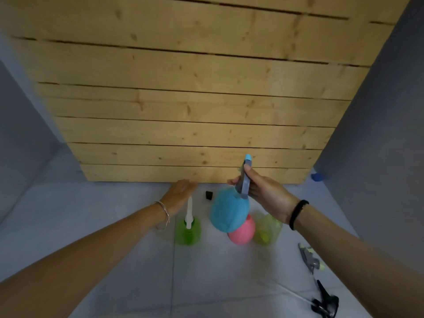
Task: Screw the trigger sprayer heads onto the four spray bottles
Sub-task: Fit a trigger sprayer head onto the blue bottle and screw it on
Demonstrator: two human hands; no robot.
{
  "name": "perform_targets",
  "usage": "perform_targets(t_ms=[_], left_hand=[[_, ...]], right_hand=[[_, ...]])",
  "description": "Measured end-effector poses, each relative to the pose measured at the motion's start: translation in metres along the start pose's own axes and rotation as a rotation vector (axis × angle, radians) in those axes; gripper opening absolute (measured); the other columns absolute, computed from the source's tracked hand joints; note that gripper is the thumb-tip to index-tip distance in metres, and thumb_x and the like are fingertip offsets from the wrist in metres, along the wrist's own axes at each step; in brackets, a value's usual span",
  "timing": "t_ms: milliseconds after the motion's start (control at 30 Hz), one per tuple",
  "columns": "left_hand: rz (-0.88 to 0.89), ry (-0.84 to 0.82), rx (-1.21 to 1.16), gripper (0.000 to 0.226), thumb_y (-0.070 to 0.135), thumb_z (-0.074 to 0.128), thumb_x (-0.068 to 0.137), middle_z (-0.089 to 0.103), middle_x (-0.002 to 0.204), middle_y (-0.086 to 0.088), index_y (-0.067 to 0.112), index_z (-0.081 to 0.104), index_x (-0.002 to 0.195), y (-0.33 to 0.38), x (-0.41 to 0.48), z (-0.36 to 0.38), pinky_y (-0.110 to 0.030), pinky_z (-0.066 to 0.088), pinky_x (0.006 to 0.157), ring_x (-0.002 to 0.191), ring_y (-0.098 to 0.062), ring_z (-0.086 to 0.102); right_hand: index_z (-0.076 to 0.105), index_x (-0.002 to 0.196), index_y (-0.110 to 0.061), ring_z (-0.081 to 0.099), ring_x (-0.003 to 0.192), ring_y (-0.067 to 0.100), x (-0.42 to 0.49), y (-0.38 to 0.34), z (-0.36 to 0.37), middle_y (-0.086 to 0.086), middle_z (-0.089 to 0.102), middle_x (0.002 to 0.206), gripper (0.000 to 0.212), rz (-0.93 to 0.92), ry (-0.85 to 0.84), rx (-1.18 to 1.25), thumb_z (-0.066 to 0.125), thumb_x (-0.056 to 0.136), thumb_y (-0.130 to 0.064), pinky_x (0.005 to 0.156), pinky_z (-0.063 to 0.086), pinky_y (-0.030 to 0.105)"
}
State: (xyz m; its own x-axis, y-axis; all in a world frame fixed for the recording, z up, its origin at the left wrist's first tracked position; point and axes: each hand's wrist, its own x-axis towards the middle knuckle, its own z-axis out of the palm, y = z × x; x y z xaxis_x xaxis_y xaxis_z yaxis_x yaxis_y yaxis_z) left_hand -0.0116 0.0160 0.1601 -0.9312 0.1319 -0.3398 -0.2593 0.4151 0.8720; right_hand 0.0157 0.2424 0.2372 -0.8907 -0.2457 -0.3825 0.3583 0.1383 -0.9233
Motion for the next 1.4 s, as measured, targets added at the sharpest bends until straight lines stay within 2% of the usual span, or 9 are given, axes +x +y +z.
perform_targets(t_ms=[133, 233, 333, 433, 567, 700, 967, 1067, 1400], left_hand=[[-0.060, -0.019, -0.067, 0.060, 0.047, 0.033, 0.095, 0.037, 0.144, 0.000, 0.011, 0.031, 0.142, -0.036, 0.019, 0.009, -0.024, 0.022, 0.108, 0.130, -0.013, 0.036], [-0.145, -0.016, -0.076, 0.066, 0.050, 0.032, 0.095, 0.034, 0.150, -0.013, 0.006, 0.030, 0.143, -0.061, 0.029, 0.019, -0.040, 0.022, 0.117, 0.136, -0.026, 0.035], [-0.193, -0.037, -0.101, 0.059, 0.051, 0.027, 0.095, 0.040, 0.146, -0.014, 0.009, 0.041, 0.134, -0.085, 0.034, 0.027, -0.045, 0.026, 0.115, 0.132, -0.029, 0.040], [-0.192, -0.064, -0.094, 0.032, 0.048, 0.023, 0.097, 0.051, 0.124, -0.007, 0.027, 0.046, 0.106, -0.103, 0.034, 0.035, -0.032, 0.034, 0.101, 0.112, -0.024, 0.050], [-0.149, -0.073, -0.072, 0.047, 0.045, 0.019, 0.098, 0.044, 0.124, 0.000, 0.022, 0.035, 0.135, -0.109, 0.036, 0.042, -0.022, 0.031, 0.092, 0.110, -0.014, 0.043], [-0.204, -0.095, -0.033, 0.036, 0.047, 0.019, 0.098, 0.049, 0.105, -0.003, 0.024, 0.046, 0.097, -0.115, 0.034, 0.046, -0.012, 0.032, 0.067, 0.096, -0.018, 0.045], [-0.187, -0.038, -0.044, 0.045, 0.053, 0.022, 0.095, 0.054, 0.080, -0.002, 0.024, 0.049, 0.074, -0.119, 0.037, 0.050, -0.033, 0.039, 0.079, 0.081, -0.022, 0.050], [-0.203, -0.029, -0.044, 0.044, 0.055, 0.023, 0.094, 0.054, 0.080, 0.000, 0.026, 0.050, 0.076, -0.121, 0.037, 0.051, -0.031, 0.040, 0.078, 0.082, -0.021, 0.052], [-0.213, -0.023, -0.011, 0.044, 0.058, 0.023, 0.093, 0.054, 0.087, 0.004, 0.025, 0.052, 0.092, -0.122, 0.036, 0.050, -0.023, 0.039, 0.067, 0.082, -0.013, 0.053]], right_hand=[[0.072, 0.097, -0.020, 0.055, 0.119, 0.014, 0.034, 0.035, 0.004, -0.001, 0.068, 0.118, 0.053, 0.049, 0.007, -0.058, 0.040, 0.087, -0.061, 0.111, 0.033, 0.037], [0.070, 0.102, -0.015, 0.058, 0.114, 0.013, 0.052, 0.057, 0.009, 0.005, 0.067, 0.120, 0.056, 0.077, 0.022, -0.039, 0.040, 0.087, -0.060, 0.103, 0.038, 0.029], [0.070, 0.100, -0.012, 0.057, 0.115, 0.017, 0.067, 0.075, 0.016, 0.006, 0.066, 0.119, 0.054, 0.091, 0.014, -0.026, 0.040, 0.090, -0.056, 0.101, 0.041, 0.029], [0.069, 0.103, -0.006, 0.059, 0.114, 0.019, 0.080, 0.096, 0.022, 0.008, 0.066, 0.118, 0.053, 0.138, 0.008, 0.028, 0.043, 0.092, -0.050, 0.092, 0.047, 0.025], [0.064, 0.103, 0.010, 0.062, 0.106, 0.012, 0.091, 0.117, 0.027, 0.004, 0.068, 0.108, 0.063, 0.135, -0.020, 0.016, 0.043, 0.092, -0.048, 0.100, 0.042, 0.034], [0.055, 0.101, 0.022, 0.063, 0.083, -0.011, 0.095, 0.129, 0.032, 0.004, 0.065, 0.093, 0.064, 0.089, -0.051, -0.069, 0.037, 0.098, -0.039, 0.103, 0.038, 0.031], [0.067, 0.107, -0.008, 0.056, 0.118, 0.019, 0.098, 0.151, 0.030, 0.003, 0.066, 0.116, 0.044, 0.204, -0.004, 0.002, 0.047, 0.092, -0.044, 0.112, 0.033, 0.044], [0.065, 0.110, -0.001, 0.057, 0.116, 0.016, 0.099, 0.153, 0.028, 0.002, 0.066, 0.116, 0.052, 0.199, 0.002, -0.026, 0.046, 0.092, -0.045, 0.113, 0.032, 0.043], [0.070, 0.103, -0.027, 0.052, 0.123, 0.022, 0.099, 0.146, 0.025, 0.004, 0.060, 0.126, 0.046, 0.226, -0.067, -0.048, 0.050, 0.080, -0.061, 0.111, 0.035, 0.046]])
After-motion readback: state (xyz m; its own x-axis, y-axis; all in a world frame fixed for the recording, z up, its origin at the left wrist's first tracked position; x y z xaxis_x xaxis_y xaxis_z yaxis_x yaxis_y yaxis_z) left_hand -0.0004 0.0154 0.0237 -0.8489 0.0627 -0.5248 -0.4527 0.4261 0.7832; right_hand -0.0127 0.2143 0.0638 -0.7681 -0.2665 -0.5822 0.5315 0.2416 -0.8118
